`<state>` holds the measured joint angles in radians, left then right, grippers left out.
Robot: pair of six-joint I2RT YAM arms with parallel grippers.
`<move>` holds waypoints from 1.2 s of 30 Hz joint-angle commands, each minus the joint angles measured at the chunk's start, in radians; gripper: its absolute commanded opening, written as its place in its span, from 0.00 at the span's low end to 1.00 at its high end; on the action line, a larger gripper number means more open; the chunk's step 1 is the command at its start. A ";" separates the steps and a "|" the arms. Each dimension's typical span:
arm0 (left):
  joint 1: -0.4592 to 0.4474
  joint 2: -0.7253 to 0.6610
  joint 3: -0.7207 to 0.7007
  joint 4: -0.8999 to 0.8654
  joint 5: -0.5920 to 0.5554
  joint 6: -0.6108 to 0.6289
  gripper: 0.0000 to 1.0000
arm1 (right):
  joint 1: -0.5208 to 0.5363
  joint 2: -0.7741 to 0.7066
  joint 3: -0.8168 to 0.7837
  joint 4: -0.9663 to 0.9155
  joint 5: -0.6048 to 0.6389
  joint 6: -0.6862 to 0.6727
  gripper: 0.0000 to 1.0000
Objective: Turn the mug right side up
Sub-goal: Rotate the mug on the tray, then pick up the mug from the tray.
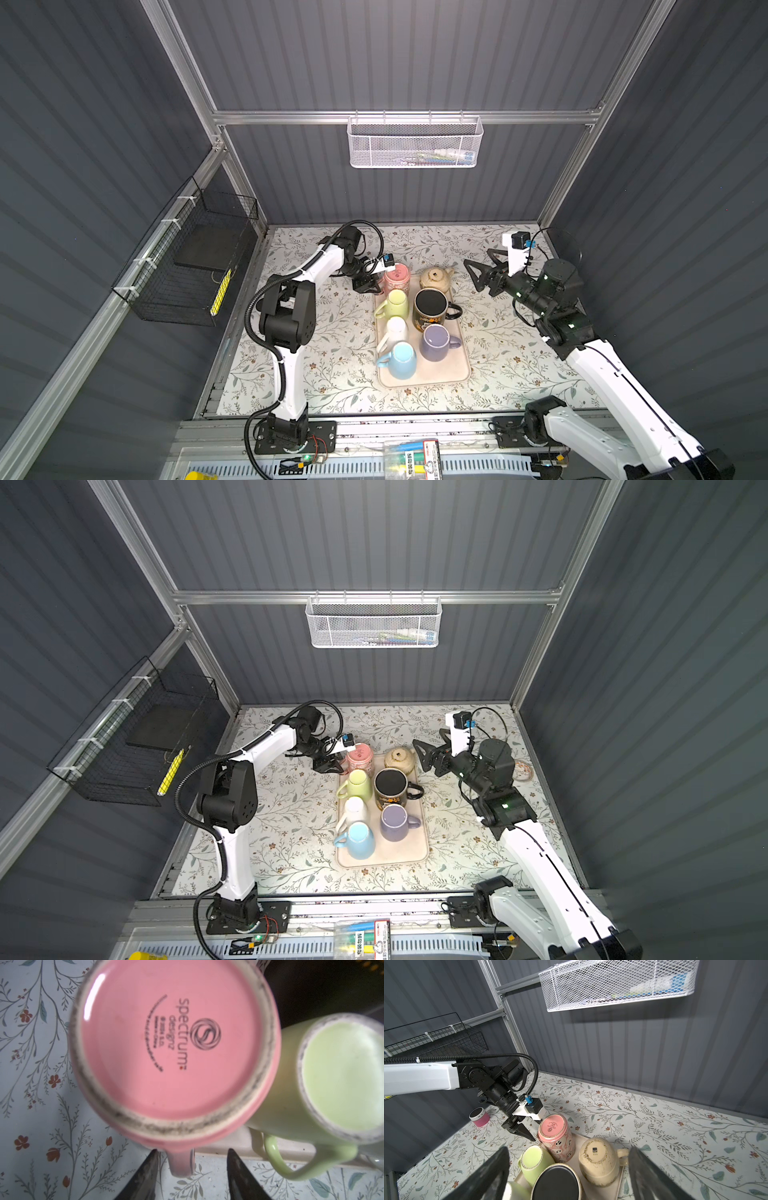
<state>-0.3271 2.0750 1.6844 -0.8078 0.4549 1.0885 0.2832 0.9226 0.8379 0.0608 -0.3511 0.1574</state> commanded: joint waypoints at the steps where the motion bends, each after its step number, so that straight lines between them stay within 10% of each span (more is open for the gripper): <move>1: -0.024 0.007 0.061 -0.013 -0.042 -0.045 0.54 | 0.001 -0.018 -0.005 0.016 0.005 0.010 0.89; 36: -0.096 0.083 0.148 -0.034 -0.199 -0.069 0.29 | 0.001 -0.023 -0.008 0.019 0.005 0.012 0.89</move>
<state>-0.4118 2.1315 1.8008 -0.8192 0.2672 1.0267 0.2832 0.9115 0.8379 0.0593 -0.3511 0.1574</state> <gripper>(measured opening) 0.299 0.885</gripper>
